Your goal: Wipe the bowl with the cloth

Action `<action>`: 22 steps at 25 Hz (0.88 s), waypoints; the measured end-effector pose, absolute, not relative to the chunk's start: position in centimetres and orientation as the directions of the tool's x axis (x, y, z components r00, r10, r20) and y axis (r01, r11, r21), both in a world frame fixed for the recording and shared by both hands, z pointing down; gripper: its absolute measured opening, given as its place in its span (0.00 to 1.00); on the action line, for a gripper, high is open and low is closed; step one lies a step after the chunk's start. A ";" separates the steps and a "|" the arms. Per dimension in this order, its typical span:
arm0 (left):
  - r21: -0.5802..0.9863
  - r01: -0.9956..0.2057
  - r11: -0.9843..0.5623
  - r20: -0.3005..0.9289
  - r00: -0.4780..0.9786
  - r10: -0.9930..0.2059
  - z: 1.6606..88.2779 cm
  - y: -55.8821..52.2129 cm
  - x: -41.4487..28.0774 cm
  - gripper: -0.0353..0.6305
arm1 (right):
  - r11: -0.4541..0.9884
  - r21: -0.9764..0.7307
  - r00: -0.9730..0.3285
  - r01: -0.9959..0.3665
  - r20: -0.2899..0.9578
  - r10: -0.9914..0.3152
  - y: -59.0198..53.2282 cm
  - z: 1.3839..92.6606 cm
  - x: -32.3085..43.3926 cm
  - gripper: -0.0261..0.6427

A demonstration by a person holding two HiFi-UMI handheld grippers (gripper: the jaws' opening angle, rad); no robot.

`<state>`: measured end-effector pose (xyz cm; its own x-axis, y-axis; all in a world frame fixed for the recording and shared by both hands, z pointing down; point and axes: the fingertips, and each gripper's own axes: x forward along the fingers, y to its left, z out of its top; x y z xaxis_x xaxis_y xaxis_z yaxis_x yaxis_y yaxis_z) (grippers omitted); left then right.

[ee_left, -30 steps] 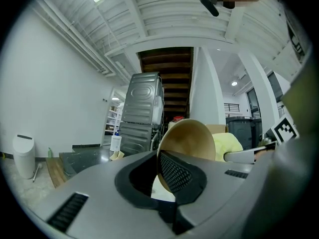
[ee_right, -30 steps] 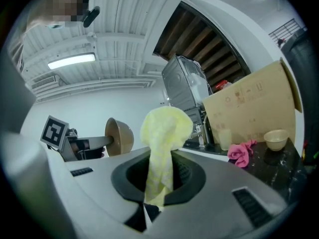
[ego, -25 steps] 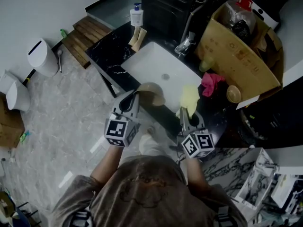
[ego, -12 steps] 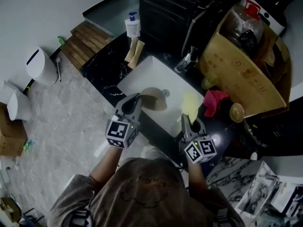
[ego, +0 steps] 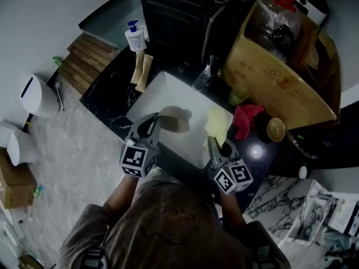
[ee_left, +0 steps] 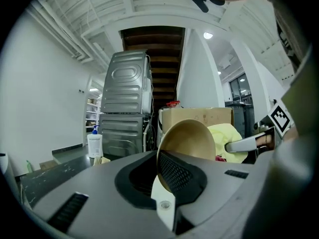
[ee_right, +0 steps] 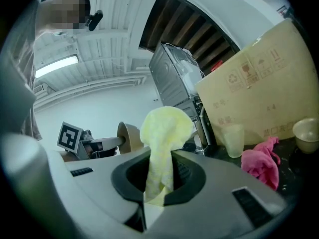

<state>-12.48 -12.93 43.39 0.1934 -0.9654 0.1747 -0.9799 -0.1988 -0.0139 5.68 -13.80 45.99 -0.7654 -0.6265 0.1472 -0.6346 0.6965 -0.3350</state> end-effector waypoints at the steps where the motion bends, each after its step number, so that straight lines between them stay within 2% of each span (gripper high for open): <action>1: -0.018 -0.977 -0.214 0.178 0.208 -0.962 43.4 -13.3 -12.4 0.08 | 0.690 -0.334 -0.759 -0.642 0.148 -0.634 -14.0 45.9 5.7 0.08; 5: -0.057 -0.956 -0.287 0.182 0.273 -0.945 43.3 -14.8 -12.0 0.08 | 0.678 -0.333 -0.747 -0.656 0.157 -0.646 -14.6 45.0 6.1 0.08; 10: -0.106 -0.926 -0.362 0.181 0.340 -0.923 43.4 -16.7 -12.0 0.08 | 0.734 -0.291 -0.789 -0.613 0.191 -0.584 -15.3 43.3 4.3 0.08; 15: -0.123 -0.883 -0.454 0.193 0.427 -0.883 43.9 -17.9 -11.2 0.08 | 0.812 -0.175 -0.820 -0.557 0.268 -0.505 -15.6 43.0 1.3 0.08; 22: -0.116 -0.764 -0.634 0.250 0.596 -0.763 43.9 -17.9 -9.3 0.08 | 0.894 -0.016 -0.838 -0.448 0.356 -0.414 -17.0 43.1 -0.9 0.08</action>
